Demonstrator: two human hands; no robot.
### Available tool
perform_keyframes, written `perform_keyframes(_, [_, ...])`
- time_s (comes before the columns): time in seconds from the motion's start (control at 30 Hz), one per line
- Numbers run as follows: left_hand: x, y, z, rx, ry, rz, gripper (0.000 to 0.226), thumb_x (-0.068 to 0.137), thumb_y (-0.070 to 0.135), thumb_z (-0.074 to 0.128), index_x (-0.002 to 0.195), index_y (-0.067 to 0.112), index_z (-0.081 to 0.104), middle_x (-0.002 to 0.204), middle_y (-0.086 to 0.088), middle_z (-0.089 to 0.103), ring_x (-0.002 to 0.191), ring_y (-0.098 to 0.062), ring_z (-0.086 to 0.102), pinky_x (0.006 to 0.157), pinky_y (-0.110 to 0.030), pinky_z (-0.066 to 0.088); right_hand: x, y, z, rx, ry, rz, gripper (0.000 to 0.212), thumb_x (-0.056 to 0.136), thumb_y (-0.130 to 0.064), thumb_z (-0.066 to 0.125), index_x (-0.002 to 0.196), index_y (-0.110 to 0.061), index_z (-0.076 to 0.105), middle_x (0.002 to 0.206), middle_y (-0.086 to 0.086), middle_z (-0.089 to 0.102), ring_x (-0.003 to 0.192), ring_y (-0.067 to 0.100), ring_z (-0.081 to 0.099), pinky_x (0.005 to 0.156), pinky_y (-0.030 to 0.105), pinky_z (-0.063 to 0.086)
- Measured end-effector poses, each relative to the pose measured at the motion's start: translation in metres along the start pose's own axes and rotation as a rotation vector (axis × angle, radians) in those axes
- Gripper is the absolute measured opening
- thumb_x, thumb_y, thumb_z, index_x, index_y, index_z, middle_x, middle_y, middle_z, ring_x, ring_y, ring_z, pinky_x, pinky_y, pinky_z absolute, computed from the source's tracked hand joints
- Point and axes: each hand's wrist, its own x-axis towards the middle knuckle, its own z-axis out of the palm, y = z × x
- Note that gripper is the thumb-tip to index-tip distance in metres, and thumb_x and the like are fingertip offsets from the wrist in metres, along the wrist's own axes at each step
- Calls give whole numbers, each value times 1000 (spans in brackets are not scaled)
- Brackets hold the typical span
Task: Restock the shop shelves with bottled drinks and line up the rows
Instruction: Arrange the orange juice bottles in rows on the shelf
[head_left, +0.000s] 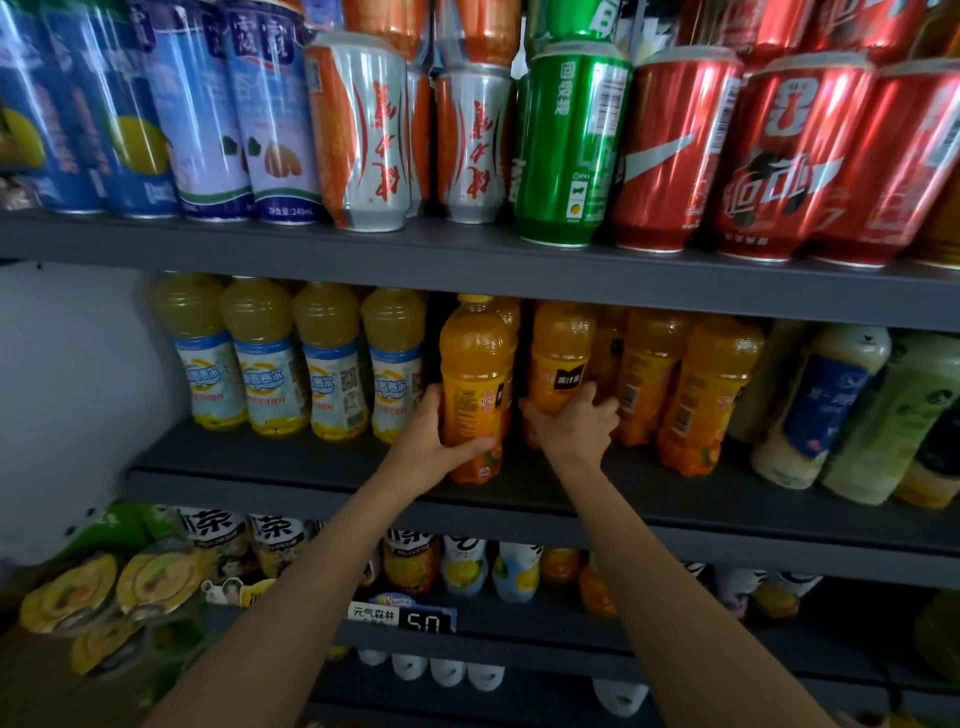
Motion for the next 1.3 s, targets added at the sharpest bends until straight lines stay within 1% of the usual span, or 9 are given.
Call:
perform_keyframes(0.13, [0,-1,0,-13,-4,-8,75,75,24,74,136,18,30,123,8,45,114,-6,44,98,-28,38,-2,3,1,129,-102,-46,77,79,-32,70,134,0,26,136,22,31,128,40,33,104,48,33])
perform_keyframes(0.23, [0,-2,0,-20,-6,-14,75,75,24,74,136,19,29,122,9,44,114,-6,43,99,-28,37,-5,12,-1,111,-109,-123,69,79,-23,71,130,0,32,133,19,37,124,36,39,101,43,36])
perform_keyframes(0.37, [0,-1,-1,-11,-8,-18,77,75,25,74,137,18,28,130,3,45,117,-8,43,100,-30,37,-3,7,-1,24,-44,-138,68,78,-31,72,128,-2,36,134,16,39,122,34,44,97,43,40])
perform_keyframes(0.57, [0,0,0,-6,-7,-9,75,77,21,72,137,16,28,131,1,46,114,-4,41,95,-23,35,13,-4,7,-77,-21,-122,73,78,-33,72,131,-3,32,136,15,37,123,34,45,94,45,43])
perform_keyframes(0.87, [-1,-1,0,-26,-10,-13,74,77,21,72,136,16,29,121,9,43,114,-4,41,95,-24,37,28,-8,17,-97,-10,-108,71,79,-31,71,129,-3,30,135,16,37,120,35,47,88,45,46])
perform_keyframes(1.0, [0,0,0,-23,-7,-9,73,77,21,72,136,16,29,119,11,42,113,-4,41,95,-24,36,38,-5,17,175,-121,-79,74,79,-20,71,136,-3,29,139,17,35,128,33,40,105,43,38])
perform_keyframes(1.1, [0,-2,1,-37,-11,-12,71,77,22,72,134,19,30,121,10,43,114,-5,42,97,-26,38,41,-4,12,398,-150,-51,68,81,-10,66,139,-12,29,138,11,42,128,28,42,107,43,37])
perform_keyframes(1.2, [0,-2,1,-55,-16,-21,70,78,20,72,133,19,30,117,13,43,113,-5,42,96,-25,38,44,-3,9,289,-121,-100,72,79,-18,70,138,-11,30,137,13,41,128,30,40,106,44,37])
perform_keyframes(1.3, [-1,0,1,-52,-17,-18,69,78,19,71,133,19,29,115,14,42,113,-4,42,95,-25,38,41,-5,9,113,-41,-100,74,79,-30,71,136,-7,30,140,20,30,131,38,30,106,46,32])
